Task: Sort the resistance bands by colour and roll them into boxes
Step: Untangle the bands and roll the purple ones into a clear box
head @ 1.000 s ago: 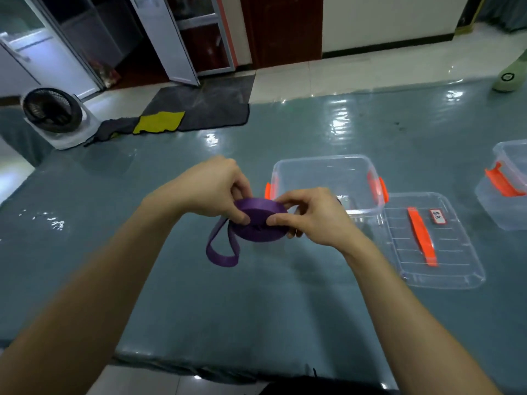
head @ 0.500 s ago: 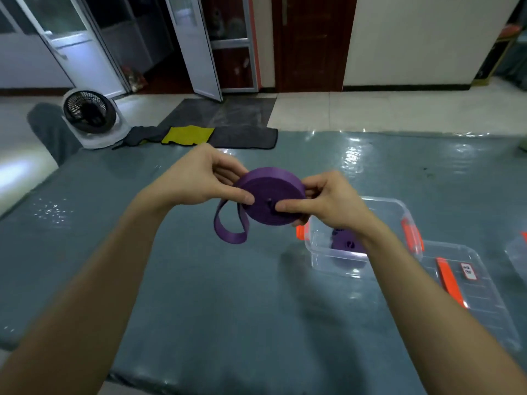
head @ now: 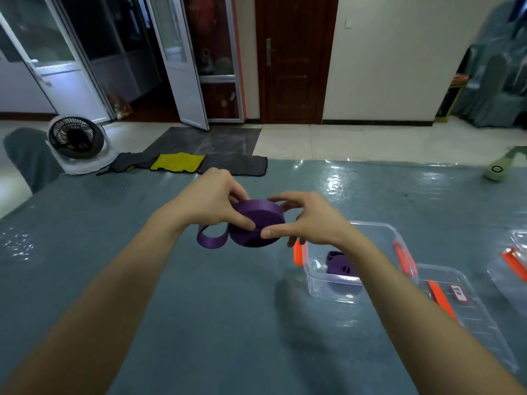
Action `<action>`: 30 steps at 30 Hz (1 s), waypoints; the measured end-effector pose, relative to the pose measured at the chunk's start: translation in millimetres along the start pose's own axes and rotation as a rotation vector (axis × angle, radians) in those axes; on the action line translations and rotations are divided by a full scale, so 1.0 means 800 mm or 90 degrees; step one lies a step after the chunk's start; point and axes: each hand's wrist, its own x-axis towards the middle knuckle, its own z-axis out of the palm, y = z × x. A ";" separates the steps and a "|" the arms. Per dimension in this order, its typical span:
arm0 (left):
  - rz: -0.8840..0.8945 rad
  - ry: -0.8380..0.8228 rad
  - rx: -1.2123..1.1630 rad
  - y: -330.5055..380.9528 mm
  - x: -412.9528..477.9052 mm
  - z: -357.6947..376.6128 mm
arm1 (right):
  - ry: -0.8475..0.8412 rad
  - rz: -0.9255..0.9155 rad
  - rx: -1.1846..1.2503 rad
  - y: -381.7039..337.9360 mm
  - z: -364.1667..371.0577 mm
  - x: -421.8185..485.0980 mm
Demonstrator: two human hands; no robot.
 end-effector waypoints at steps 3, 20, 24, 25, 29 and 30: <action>0.046 -0.053 0.224 0.018 0.021 -0.005 | -0.043 -0.036 -0.202 -0.018 0.008 0.020; 0.060 0.112 -0.333 -0.025 0.037 -0.004 | -0.017 -0.016 0.165 0.006 -0.025 0.043; 0.091 0.272 -0.506 -0.026 0.040 0.041 | 0.031 -0.030 0.287 0.021 -0.019 0.039; 0.101 0.303 -0.514 -0.026 0.040 0.049 | 0.051 -0.026 0.321 0.026 -0.017 0.038; 0.120 0.342 -0.474 -0.025 0.045 0.077 | 0.121 0.001 0.431 0.051 -0.009 0.035; 0.114 0.350 -0.470 -0.021 0.047 0.083 | 0.129 0.007 0.444 0.056 -0.007 0.034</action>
